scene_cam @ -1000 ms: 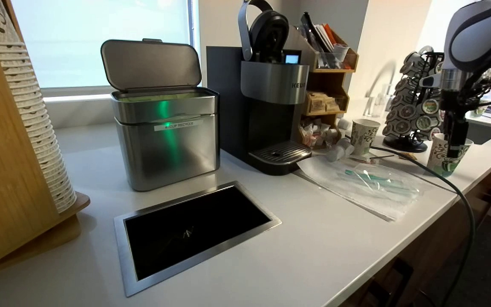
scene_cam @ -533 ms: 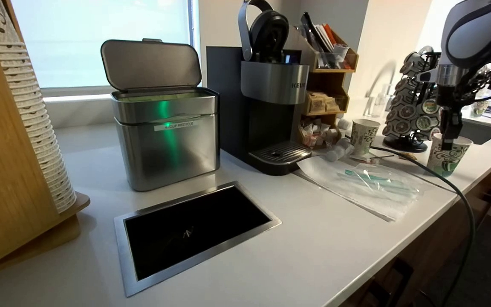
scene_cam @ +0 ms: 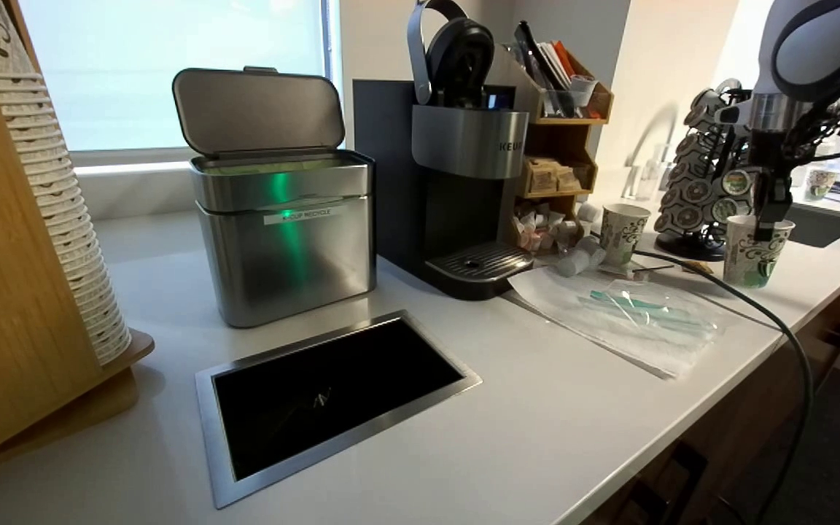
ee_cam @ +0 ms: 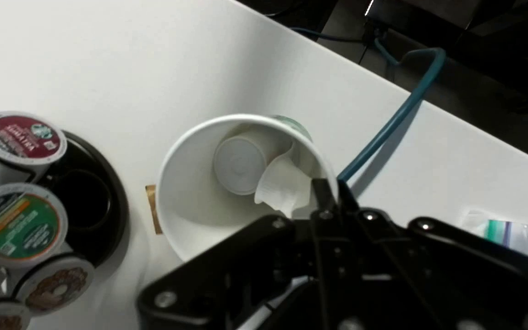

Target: Stack the two coffee cups together.

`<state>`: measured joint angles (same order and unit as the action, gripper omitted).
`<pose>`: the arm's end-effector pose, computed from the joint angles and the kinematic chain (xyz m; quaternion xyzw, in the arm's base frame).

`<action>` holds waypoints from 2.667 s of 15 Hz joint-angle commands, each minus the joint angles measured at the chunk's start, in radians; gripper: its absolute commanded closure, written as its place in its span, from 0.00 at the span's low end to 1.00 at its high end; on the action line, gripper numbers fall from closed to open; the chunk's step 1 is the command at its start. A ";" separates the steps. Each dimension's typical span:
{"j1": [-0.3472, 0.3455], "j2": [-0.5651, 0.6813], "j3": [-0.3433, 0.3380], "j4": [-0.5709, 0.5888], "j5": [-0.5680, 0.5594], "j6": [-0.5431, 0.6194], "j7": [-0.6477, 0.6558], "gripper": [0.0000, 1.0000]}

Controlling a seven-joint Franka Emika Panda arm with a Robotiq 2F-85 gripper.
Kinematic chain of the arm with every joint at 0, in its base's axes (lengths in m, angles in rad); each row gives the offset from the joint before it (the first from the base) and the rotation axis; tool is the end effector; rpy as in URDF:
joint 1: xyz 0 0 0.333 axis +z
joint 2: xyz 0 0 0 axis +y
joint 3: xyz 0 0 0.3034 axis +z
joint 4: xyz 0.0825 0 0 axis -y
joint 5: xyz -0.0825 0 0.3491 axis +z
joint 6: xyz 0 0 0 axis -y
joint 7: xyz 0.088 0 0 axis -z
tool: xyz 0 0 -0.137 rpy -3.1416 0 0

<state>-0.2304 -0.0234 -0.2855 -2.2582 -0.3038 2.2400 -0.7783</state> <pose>0.4196 -0.2562 0.3529 0.9681 0.2222 -0.0678 0.0937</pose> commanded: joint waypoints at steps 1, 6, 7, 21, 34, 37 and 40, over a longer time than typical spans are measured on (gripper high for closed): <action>0.015 -0.195 0.034 -0.098 -0.015 0.022 -0.069 0.99; 0.063 -0.331 0.060 -0.141 -0.018 0.134 -0.132 0.99; 0.078 -0.317 0.049 -0.135 0.004 0.192 -0.164 0.99; 0.245 -0.074 -0.103 -0.037 0.444 0.532 -0.513 0.99; 0.101 0.028 0.007 0.087 0.370 0.361 -0.379 0.99; 0.083 0.028 0.031 0.097 0.358 0.321 -0.368 0.99; 0.070 0.036 0.043 0.117 0.340 0.270 -0.340 0.69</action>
<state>-0.1339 -0.0025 -0.2642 -2.1726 0.0744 2.5679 -1.1612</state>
